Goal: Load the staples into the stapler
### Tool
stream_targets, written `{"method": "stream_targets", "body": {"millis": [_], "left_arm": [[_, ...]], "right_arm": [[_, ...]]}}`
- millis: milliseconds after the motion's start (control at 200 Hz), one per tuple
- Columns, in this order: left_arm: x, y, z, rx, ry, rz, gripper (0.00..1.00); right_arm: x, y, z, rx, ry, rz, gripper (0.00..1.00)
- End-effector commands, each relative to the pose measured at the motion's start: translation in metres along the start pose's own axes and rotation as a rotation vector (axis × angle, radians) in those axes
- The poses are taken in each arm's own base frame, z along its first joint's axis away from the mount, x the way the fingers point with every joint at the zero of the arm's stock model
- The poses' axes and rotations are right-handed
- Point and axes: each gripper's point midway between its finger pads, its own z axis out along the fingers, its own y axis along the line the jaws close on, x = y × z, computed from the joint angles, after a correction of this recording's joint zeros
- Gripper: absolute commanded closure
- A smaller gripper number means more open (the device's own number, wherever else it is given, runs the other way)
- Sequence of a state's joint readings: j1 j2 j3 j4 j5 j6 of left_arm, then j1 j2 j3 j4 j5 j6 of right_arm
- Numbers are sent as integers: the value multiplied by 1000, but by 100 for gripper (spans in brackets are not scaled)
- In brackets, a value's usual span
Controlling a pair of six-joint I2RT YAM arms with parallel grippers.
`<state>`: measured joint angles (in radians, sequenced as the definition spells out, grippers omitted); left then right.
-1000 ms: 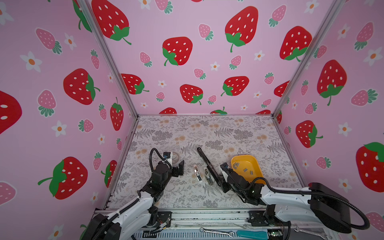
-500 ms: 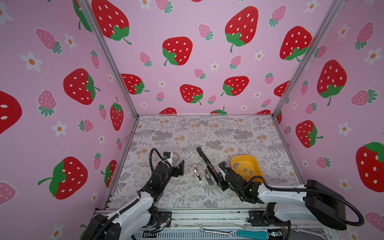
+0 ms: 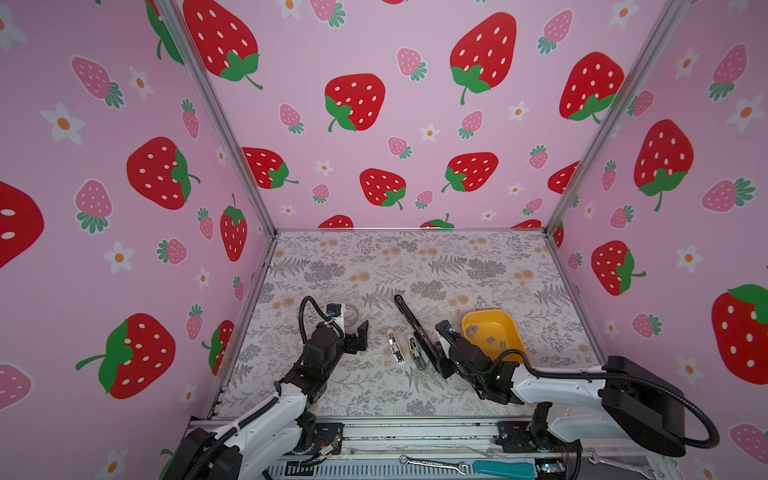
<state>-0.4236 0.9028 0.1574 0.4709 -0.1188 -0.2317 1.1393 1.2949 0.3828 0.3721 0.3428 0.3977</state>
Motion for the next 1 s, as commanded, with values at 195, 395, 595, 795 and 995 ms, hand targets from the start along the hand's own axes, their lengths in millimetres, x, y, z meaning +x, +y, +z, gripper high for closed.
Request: {"method": "stream_targets", "body": {"millis": [195, 395, 595, 795, 995], "left_arm": [[-8, -4, 0, 15, -23, 4, 1], [-9, -4, 0, 15, -24, 5, 1], [-9, -4, 0, 15, -24, 5, 1], [-9, -4, -1, 15, -24, 5, 1], [-9, -4, -1, 17, -25, 4, 1]], "right_arm": [[-13, 6, 5, -20, -25, 3, 97], [-8, 5, 9, -11, -6, 0, 97], [-7, 4, 10, -10, 0, 1, 97], [-4, 4, 11, -7, 8, 0, 97], [0, 2, 11, -1, 18, 1, 98]]}}
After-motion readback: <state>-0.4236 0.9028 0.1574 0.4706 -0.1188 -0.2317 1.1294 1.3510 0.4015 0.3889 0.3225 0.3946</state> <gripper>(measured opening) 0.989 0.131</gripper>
